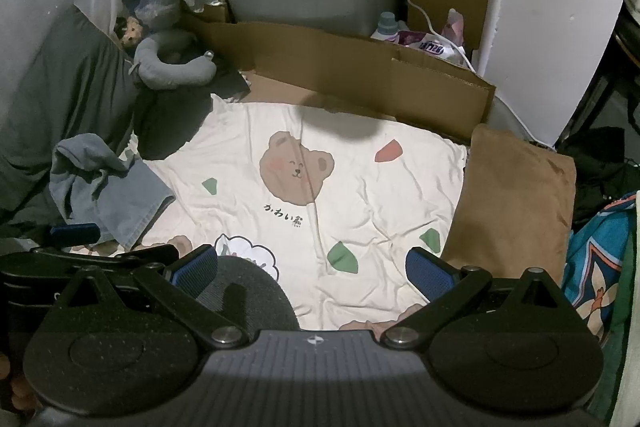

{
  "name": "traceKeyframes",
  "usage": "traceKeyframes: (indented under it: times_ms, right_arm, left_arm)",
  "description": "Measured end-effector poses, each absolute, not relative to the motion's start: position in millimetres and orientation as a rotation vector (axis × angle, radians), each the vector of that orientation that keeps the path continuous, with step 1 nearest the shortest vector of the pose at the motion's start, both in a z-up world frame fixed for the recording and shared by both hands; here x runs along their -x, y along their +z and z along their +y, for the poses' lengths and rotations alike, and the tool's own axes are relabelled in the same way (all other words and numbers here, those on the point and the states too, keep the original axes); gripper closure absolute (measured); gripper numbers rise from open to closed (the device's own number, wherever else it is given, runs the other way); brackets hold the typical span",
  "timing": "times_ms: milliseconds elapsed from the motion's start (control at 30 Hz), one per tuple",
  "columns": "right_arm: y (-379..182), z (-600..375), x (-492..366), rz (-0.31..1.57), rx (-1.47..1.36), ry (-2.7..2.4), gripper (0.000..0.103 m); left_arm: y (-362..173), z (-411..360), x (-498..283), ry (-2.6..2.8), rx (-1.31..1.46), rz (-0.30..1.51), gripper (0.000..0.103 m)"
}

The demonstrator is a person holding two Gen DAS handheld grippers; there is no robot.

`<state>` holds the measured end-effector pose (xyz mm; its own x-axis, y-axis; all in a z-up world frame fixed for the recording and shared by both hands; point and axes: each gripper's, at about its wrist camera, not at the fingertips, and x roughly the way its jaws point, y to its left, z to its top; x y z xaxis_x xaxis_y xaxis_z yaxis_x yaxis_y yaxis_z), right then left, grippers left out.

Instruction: Fold clothes

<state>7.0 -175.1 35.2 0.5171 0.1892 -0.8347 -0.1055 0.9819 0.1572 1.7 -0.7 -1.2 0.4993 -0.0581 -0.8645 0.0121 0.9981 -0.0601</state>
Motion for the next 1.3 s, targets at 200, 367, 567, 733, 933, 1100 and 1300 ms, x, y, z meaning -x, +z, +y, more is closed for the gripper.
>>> traceKeyframes:
  times_ms: [200, 367, 567, 733, 933, 1100, 1300]
  right_arm:
    - [34.1, -173.1, -7.4, 1.002, -0.097, 0.182, 0.0]
    - [35.8, -175.3, -6.7, 1.0, -0.099, 0.178, 0.0]
    - [34.0, -174.4, -6.0, 1.001, -0.102, 0.163, 0.0]
    - [34.5, -174.5, -9.2, 1.014, -0.099, 0.165, 0.0]
    - [34.6, -175.2, -7.6, 1.001, -0.114, 0.163, 0.0]
    - [35.9, -175.3, -6.8, 0.996, -0.109, 0.157, 0.0]
    - [35.8, -175.5, -3.7, 0.98, -0.111, 0.151, 0.0]
  left_arm:
    - [-2.9, -1.9, -4.2, -0.045, 0.048, 1.05, 0.0]
    - [-4.2, -3.3, -0.4, -0.046, 0.05, 1.042, 0.0]
    - [-4.6, -1.6, -1.2, -0.051, 0.072, 1.045, 0.0]
    - [-3.3, 0.0, -2.3, -0.051, 0.076, 1.049, 0.0]
    - [-1.0, 3.7, -4.3, -0.041, 0.064, 1.047, 0.0]
    - [1.3, 9.5, -3.7, -0.034, 0.069, 1.049, 0.0]
    - [4.3, 18.6, -4.3, -0.025, 0.074, 1.044, 0.0]
